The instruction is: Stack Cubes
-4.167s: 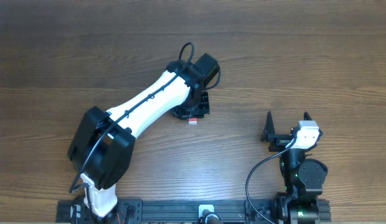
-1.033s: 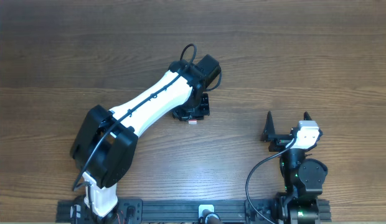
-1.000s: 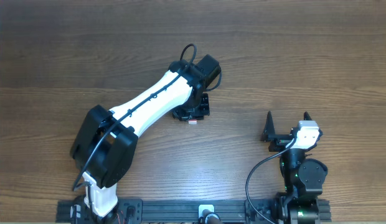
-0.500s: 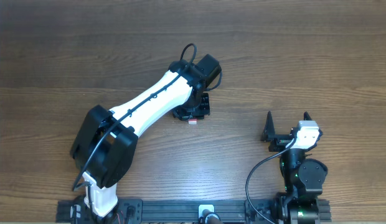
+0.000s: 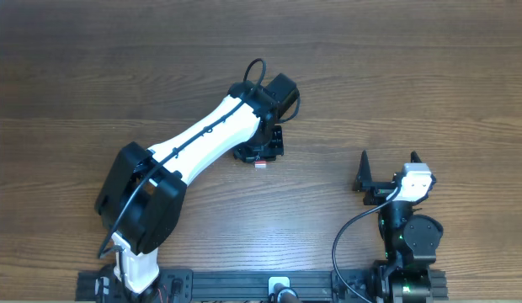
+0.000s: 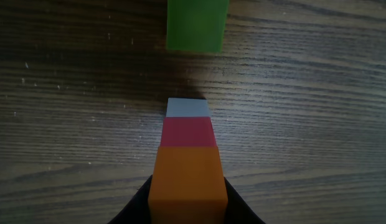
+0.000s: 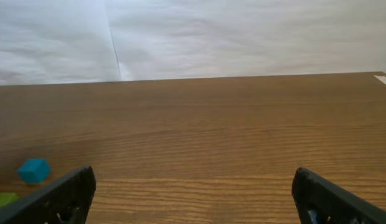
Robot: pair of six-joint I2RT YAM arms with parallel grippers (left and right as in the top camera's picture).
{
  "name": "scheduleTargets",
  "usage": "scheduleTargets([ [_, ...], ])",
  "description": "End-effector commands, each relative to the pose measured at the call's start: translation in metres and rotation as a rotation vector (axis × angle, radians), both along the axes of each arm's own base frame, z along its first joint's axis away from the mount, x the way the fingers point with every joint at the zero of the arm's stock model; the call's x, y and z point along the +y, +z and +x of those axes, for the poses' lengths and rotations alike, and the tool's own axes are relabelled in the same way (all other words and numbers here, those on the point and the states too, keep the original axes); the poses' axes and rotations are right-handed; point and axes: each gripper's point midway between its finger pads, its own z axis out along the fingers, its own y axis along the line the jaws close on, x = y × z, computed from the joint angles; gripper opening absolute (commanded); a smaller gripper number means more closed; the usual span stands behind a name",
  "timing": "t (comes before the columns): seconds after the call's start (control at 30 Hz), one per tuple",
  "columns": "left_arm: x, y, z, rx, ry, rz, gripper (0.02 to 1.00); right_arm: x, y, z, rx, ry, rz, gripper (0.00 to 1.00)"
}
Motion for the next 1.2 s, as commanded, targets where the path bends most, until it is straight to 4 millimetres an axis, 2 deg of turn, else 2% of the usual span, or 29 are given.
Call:
scheduleTargets([
  [0.03, -0.0017, -0.006, 0.005, -0.002, -0.011, 0.013, 0.2, -0.0002, -0.002, 0.0, 0.003, -0.003, -0.002, 0.991],
  [0.33, -0.0016, -0.006, 0.0051, -0.002, -0.011, 0.013, 0.215, -0.0002, -0.0021, 0.0, 0.003, -0.003, -0.002, 0.989],
  [0.57, -0.0017, -0.006, 0.005, -0.002, -0.011, 0.013, 0.358, -0.0002, -0.0021, 0.0, 0.003, -0.003, -0.001, 0.991],
  [0.8, -0.0018, -0.006, 0.005, -0.002, -0.011, 0.013, 0.428, -0.0002, -0.0021, 0.0, 0.003, -0.003, -0.002, 0.991],
  [0.93, -0.0019, -0.006, 0.0053, -0.003, -0.011, 0.012, 0.527, -0.0002, -0.002, 0.0, 0.003, -0.003, -0.002, 0.991],
  [1.1, -0.0026, -0.006, 0.0062, -0.007, -0.011, 0.009, 0.597, -0.0002, -0.0021, 0.0, 0.003, -0.003, -0.002, 0.993],
  [1.2, -0.0043, -0.0059, 0.008, -0.014, -0.01, 0.002, 0.682, -0.0002, -0.0021, 0.0, 0.003, -0.003, -0.002, 0.991],
])
